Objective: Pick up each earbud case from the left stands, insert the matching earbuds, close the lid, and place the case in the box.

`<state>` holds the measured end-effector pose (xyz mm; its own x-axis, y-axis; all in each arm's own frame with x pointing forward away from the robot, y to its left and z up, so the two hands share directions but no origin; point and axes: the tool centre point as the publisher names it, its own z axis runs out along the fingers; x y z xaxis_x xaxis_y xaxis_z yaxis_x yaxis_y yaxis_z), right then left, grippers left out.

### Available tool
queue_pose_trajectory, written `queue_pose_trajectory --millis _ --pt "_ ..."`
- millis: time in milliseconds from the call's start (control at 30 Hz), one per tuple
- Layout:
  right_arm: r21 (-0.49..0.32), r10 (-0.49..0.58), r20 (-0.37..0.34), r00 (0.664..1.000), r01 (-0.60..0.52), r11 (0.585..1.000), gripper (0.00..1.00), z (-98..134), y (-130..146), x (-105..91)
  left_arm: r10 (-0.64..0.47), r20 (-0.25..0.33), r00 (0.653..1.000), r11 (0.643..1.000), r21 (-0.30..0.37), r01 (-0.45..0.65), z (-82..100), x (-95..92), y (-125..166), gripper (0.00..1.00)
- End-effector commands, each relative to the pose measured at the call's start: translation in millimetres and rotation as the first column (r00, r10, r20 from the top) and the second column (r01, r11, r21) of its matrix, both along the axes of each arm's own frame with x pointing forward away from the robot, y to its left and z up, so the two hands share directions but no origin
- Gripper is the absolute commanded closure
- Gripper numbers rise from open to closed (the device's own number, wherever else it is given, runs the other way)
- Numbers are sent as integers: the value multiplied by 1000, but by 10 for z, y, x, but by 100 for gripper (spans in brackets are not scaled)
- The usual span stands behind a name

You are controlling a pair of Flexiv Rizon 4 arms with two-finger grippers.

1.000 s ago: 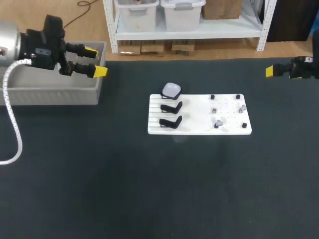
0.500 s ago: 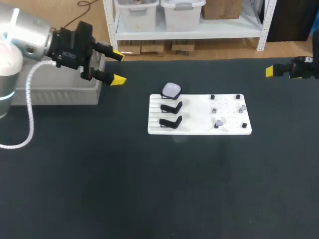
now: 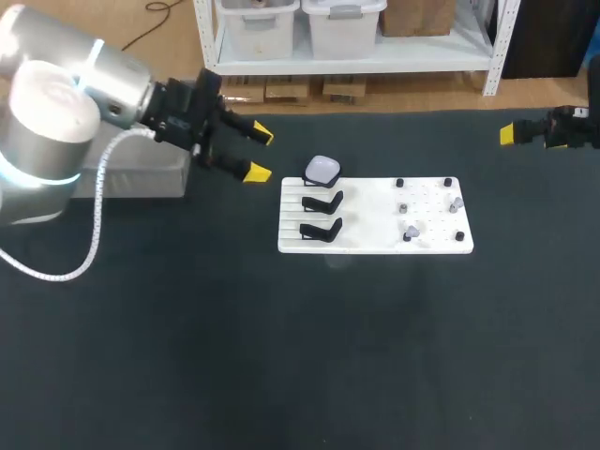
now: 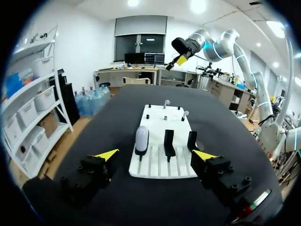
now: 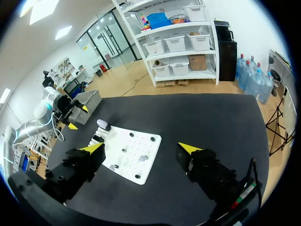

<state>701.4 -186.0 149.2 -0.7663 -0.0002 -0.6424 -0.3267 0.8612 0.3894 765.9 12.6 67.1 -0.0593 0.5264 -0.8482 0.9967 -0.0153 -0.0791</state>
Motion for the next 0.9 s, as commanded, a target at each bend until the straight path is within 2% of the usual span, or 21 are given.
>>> queue_pose_trajectory --millis 33,600,700,900 --pt "-1 0 0 1000 0 1000 0 3 0 -3 -110 -65 992 994 -8 110 -158 61 -120 0" --pt "-1 0 0 1000 0 1000 0 3 0 -3 -148 -83 985 989 -21 147 -334 17 -417 0" --pt "-1 0 0 1000 0 1000 0 3 0 -3 -138 -89 986 990 -28 136 -377 35 -468 3" --pt "-1 0 0 1000 0 1000 0 3 0 -3 -104 -62 993 994 -42 102 -390 112 -536 8"
